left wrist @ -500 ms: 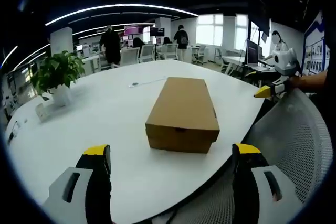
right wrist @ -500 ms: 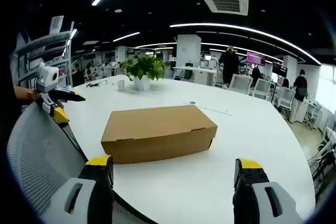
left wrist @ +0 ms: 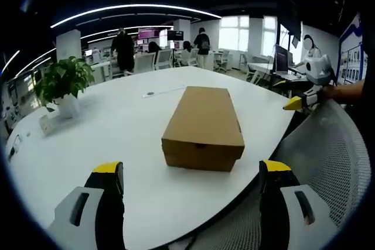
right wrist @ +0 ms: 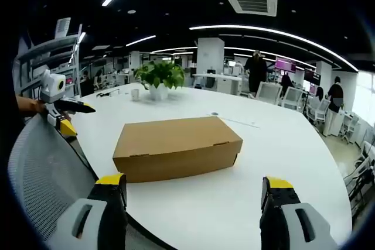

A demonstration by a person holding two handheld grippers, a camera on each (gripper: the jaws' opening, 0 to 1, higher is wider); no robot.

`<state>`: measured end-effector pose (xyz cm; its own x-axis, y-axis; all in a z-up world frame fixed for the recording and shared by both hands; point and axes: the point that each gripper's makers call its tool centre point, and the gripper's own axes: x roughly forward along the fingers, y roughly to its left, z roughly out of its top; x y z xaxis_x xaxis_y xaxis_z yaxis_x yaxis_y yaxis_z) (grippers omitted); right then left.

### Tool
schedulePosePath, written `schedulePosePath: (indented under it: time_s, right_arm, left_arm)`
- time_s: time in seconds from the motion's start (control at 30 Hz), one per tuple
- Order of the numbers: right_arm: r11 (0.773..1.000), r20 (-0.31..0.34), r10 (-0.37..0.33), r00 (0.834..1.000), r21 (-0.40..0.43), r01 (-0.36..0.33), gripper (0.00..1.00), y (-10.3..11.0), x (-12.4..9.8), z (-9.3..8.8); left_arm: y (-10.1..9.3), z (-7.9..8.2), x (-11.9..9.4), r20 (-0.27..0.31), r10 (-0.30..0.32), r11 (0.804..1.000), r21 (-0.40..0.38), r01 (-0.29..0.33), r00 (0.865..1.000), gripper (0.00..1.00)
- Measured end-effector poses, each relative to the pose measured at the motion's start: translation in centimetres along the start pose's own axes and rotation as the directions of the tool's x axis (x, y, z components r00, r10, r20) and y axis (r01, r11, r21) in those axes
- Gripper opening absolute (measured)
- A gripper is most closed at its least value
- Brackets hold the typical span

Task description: Operate the shoe box by opening the lid, removing the specified soft item, and placing it in the target area until the item is outside and the box remains undamaged.

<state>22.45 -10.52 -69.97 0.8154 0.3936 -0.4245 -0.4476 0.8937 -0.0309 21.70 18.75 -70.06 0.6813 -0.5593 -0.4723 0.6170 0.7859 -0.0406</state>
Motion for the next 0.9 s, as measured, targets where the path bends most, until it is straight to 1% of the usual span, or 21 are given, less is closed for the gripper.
schedulePosePath:
  time_s: [0.27,0.47,0.67,0.77,0.8,0.9]
  right_arm:
    - [1.0,-0.008,0.002,1.0,-0.004,-0.002,0.96,0.04,0.01,-0.06]
    - [1.0,-0.019,0.005,1.0,-0.013,-0.006,0.96,0.12,0.04,-0.19]
    - [1.0,-0.021,0.006,1.0,-0.019,-0.007,0.96,0.09,-0.01,-0.02]
    - [1.0,-0.041,0.013,0.999,-0.025,-0.014,0.96,0.2,0.13,-0.22]
    - [1.0,-0.046,0.018,0.999,-0.02,-0.019,0.96,0.27,0.16,-0.31]
    - [1.0,-0.054,0.022,0.998,-0.02,-0.023,0.96,0.31,0.19,-0.43]
  left_arm:
    - [0.2,0.03,-0.02,-0.004,0.013,1.0,0.003,-0.012,1.0,1.0]
    - [0.36,-0.12,-0.13,-0.009,0.012,1.0,-0.028,-0.012,1.0,1.0]
    - [0.45,-0.14,-0.12,-0.019,0.013,0.999,-0.029,-0.014,1.0,1.0]
    - [0.38,-0.1,-0.19,-0.021,0.002,0.999,-0.048,-0.003,1.0,1.0]
    - [0.3,-0.23,-0.21,-0.032,-0.003,0.999,-0.052,0.001,0.999,1.0]
    - [0.17,-0.24,-0.21,-0.04,-0.007,0.999,-0.04,0.005,0.999,1.0]
